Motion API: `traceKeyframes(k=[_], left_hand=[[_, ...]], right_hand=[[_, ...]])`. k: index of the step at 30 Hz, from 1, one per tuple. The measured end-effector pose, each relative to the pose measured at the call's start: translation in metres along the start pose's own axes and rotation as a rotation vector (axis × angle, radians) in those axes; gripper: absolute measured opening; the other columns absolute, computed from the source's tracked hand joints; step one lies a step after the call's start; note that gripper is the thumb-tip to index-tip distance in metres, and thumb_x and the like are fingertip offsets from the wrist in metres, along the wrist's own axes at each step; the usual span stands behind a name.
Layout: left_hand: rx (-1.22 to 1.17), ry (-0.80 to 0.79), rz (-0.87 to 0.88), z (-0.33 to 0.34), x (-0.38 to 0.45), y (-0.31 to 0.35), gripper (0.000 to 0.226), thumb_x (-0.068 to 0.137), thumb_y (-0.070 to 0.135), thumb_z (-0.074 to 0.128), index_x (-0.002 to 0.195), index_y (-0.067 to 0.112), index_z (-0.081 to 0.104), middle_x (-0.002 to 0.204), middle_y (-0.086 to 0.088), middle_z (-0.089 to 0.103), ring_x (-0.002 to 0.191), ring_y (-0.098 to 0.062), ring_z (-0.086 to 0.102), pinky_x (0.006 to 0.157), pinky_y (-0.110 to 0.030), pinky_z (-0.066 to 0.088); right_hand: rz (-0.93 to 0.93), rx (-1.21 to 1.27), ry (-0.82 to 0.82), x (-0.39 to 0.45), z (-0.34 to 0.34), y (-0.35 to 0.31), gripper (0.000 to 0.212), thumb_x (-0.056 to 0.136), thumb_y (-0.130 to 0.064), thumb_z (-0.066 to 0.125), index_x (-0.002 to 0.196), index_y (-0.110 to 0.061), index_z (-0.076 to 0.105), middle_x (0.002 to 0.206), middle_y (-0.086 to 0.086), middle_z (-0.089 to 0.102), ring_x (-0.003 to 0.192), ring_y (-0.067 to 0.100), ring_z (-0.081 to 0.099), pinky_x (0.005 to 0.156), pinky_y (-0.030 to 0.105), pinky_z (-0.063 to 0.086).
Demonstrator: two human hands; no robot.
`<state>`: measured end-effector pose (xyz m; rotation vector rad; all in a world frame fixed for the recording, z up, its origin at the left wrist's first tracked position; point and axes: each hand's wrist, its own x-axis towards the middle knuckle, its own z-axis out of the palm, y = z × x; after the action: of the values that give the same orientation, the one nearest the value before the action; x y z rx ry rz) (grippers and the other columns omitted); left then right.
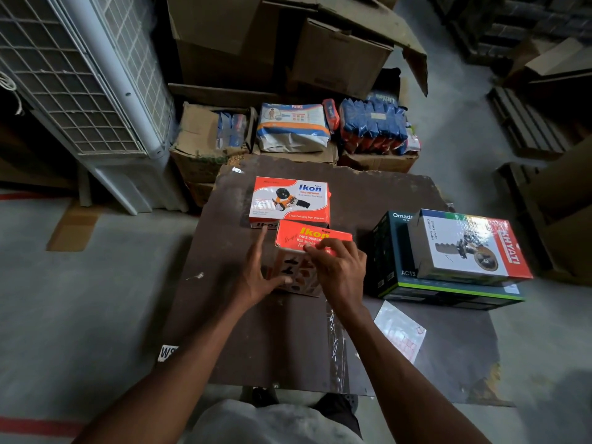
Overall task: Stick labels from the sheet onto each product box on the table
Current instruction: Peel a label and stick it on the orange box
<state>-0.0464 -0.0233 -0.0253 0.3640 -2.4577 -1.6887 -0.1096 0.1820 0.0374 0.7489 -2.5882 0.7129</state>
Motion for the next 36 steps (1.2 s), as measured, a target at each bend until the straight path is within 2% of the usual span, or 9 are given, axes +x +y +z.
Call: traceKeyframes(k=[2, 4, 7, 10, 15, 23, 26, 30, 36], left_hand=[[-0.038, -0.106, -0.166, 0.009, -0.002, -0.006, 0.128, 0.069, 0.033, 0.092, 0.162, 0.035, 0.004, 0.16, 0.009, 0.034, 0.145, -0.008, 0.037, 0.108, -0.022, 0.04], [-0.063, -0.183, -0.232, 0.016, 0.0, -0.006, 0.11, 0.071, 0.032, 0.091, 0.159, 0.012, 0.027, 0.134, 0.009, 0.058, 0.124, -0.003, 0.06, 0.09, -0.012, 0.051], [-0.091, -0.159, -0.221, 0.019, 0.005, 0.001, 0.086, 0.07, 0.041, 0.09, 0.144, 0.018, 0.052, 0.118, 0.006, 0.071, 0.109, -0.011, 0.07, 0.092, -0.038, 0.059], [-0.056, -0.05, -0.104, 0.013, 0.013, 0.004, 0.092, 0.071, 0.044, 0.085, 0.149, 0.051, 0.036, 0.142, 0.005, 0.055, 0.128, -0.016, 0.059, 0.103, -0.043, 0.052], [0.494, 0.079, 0.205, -0.003, 0.016, 0.017, 0.095, 0.079, 0.067, 0.066, 0.159, 0.042, 0.021, 0.15, 0.004, 0.043, 0.136, -0.021, 0.045, 0.11, -0.049, 0.036], [0.941, -0.089, 0.198, 0.009, 0.015, 0.021, 0.102, 0.076, 0.046, 0.08, 0.159, 0.04, 0.02, 0.158, 0.003, 0.039, 0.147, -0.027, 0.033, 0.118, -0.062, 0.018], [0.975, -0.182, 0.24, 0.021, 0.008, 0.018, 0.101, 0.078, 0.037, 0.078, 0.159, 0.042, 0.019, 0.161, 0.004, 0.037, 0.148, -0.027, 0.032, 0.119, -0.06, 0.016], [0.967, -0.24, 0.223, 0.035, 0.003, 0.014, 0.096, 0.08, 0.025, 0.076, 0.158, 0.041, 0.023, 0.164, 0.004, 0.032, 0.152, -0.026, 0.024, 0.121, -0.06, 0.009], [0.729, -0.13, 0.142, 0.01, 0.014, 0.02, 0.071, 0.093, 0.069, 0.05, 0.156, 0.043, 0.03, 0.167, 0.003, 0.023, 0.156, -0.022, 0.014, 0.122, -0.055, 0.001]], right_hand=[[-0.005, 0.013, -0.008, 0.002, -0.001, 0.002, 0.027, 0.089, -0.042, 0.066, 0.114, -0.04, 0.078, 0.114, -0.011, 0.066, 0.104, 0.023, 0.055, 0.076, 0.04, 0.038], [-0.028, 0.03, -0.007, 0.0, 0.0, 0.003, 0.026, 0.089, -0.042, 0.068, 0.113, -0.04, 0.078, 0.114, -0.011, 0.066, 0.106, 0.022, 0.055, 0.076, 0.041, 0.038], [0.006, 0.08, 0.045, -0.002, -0.001, 0.002, 0.021, 0.089, -0.037, 0.075, 0.11, -0.04, 0.079, 0.111, -0.013, 0.068, 0.103, 0.02, 0.055, 0.077, 0.04, 0.038], [0.13, 0.191, 0.111, 0.0, -0.001, 0.008, 0.027, 0.086, -0.024, 0.082, 0.11, -0.037, 0.08, 0.109, -0.013, 0.07, 0.097, 0.017, 0.057, 0.076, 0.04, 0.043], [0.459, 0.477, 0.041, -0.009, 0.003, 0.017, 0.036, 0.092, -0.015, 0.075, 0.126, -0.027, 0.073, 0.109, -0.004, 0.075, 0.094, 0.011, 0.072, 0.08, 0.032, 0.06], [0.701, 0.597, -0.275, -0.03, 0.023, 0.015, 0.058, 0.091, -0.064, 0.057, 0.144, -0.041, 0.053, 0.137, -0.006, 0.066, 0.121, 0.012, 0.065, 0.104, 0.049, 0.053], [0.692, 0.598, -0.208, -0.019, 0.018, 0.007, 0.068, 0.095, -0.059, 0.054, 0.157, -0.039, 0.034, 0.16, -0.008, 0.037, 0.137, 0.009, 0.045, 0.113, 0.039, 0.039], [0.69, 0.437, -0.439, -0.006, 0.025, 0.006, 0.055, 0.101, -0.052, 0.056, 0.151, -0.03, 0.048, 0.167, 0.004, 0.023, 0.144, 0.026, 0.045, 0.115, 0.039, 0.038], [0.721, 0.357, -0.487, -0.011, 0.032, 0.015, 0.042, 0.097, -0.041, 0.068, 0.133, -0.021, 0.062, 0.159, 0.013, 0.033, 0.131, 0.031, 0.054, 0.106, 0.031, 0.042]])
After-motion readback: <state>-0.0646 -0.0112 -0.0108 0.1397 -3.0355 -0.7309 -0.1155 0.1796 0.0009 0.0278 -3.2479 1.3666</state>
